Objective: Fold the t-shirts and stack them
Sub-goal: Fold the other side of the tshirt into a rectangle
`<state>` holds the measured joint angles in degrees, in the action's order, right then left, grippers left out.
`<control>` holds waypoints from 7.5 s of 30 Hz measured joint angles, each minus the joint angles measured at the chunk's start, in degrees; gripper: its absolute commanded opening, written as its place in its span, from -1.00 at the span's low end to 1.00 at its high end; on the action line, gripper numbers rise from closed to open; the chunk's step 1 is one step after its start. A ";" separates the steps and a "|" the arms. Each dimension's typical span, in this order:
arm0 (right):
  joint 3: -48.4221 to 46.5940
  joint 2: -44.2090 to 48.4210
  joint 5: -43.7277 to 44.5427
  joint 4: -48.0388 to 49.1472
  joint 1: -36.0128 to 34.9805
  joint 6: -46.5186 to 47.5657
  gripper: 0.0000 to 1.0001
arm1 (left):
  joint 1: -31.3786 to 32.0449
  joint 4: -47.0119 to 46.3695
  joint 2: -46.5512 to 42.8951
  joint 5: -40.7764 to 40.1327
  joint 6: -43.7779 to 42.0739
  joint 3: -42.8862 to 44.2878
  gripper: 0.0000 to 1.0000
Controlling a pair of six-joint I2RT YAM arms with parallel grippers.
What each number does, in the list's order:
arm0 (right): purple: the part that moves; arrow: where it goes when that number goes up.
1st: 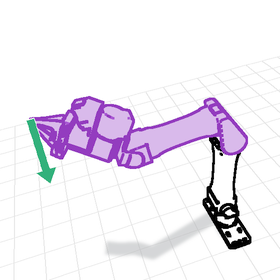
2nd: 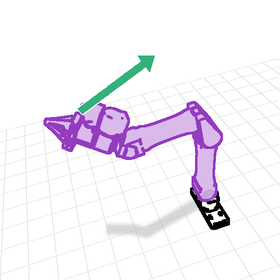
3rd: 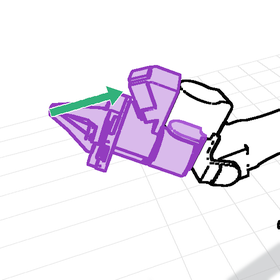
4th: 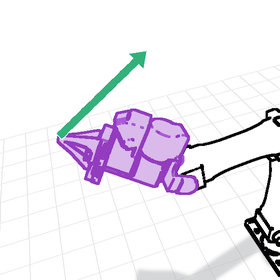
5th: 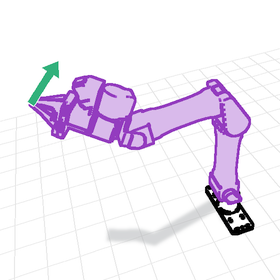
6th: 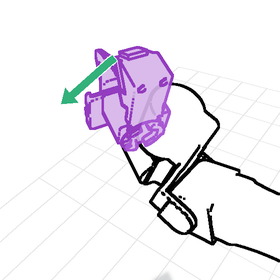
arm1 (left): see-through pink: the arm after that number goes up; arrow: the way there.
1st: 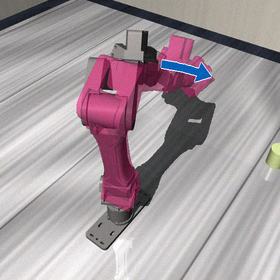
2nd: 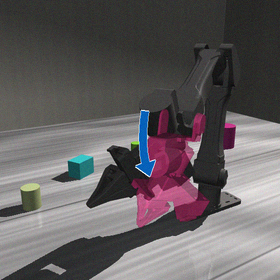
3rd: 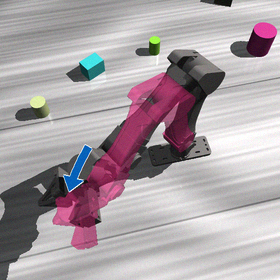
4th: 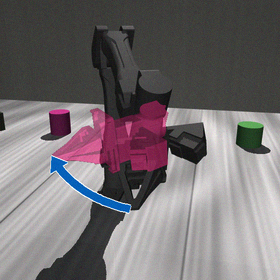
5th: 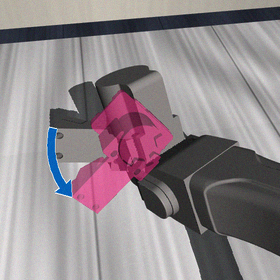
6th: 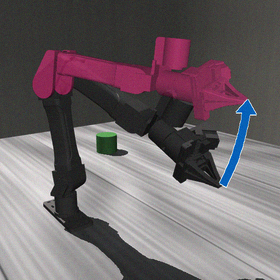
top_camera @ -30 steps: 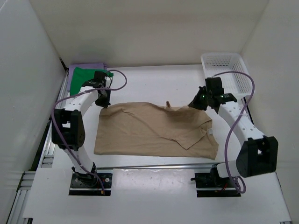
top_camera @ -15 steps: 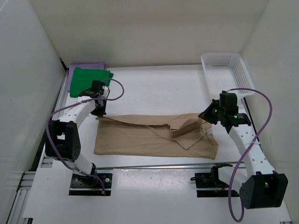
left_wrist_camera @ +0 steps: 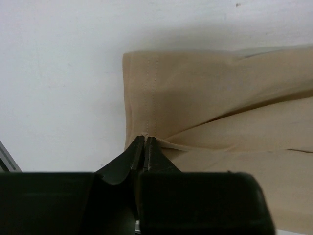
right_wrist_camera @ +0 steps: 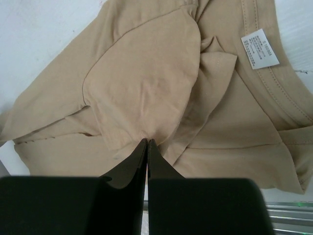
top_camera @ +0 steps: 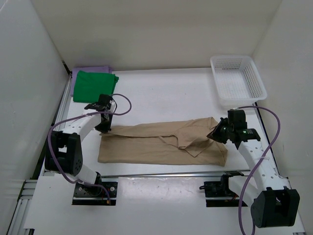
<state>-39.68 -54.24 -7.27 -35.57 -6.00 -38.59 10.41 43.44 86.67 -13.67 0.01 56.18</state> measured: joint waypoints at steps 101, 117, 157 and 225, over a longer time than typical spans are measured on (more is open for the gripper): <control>4.83 -4.39 2.82 -0.33 1.11 0.44 -1.00 | -29.59 12.28 10.84 35.34 0.42 1.16 -0.09; 4.52 -5.40 2.82 -0.26 1.11 0.68 -1.00 | -27.12 13.07 13.99 36.96 0.44 3.02 -0.54; -9.03 -4.31 4.13 -3.21 7.17 8.00 -1.00 | -27.04 27.43 31.19 42.07 0.44 29.14 -0.80; 13.92 -6.32 0.33 6.56 9.01 4.24 -1.00 | 39.41 8.00 48.98 43.41 0.09 66.20 -0.06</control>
<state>-25.76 -60.55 -6.94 -29.02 3.01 -34.35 49.82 51.44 135.66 29.74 0.10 122.39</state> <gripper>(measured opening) 0.003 0.469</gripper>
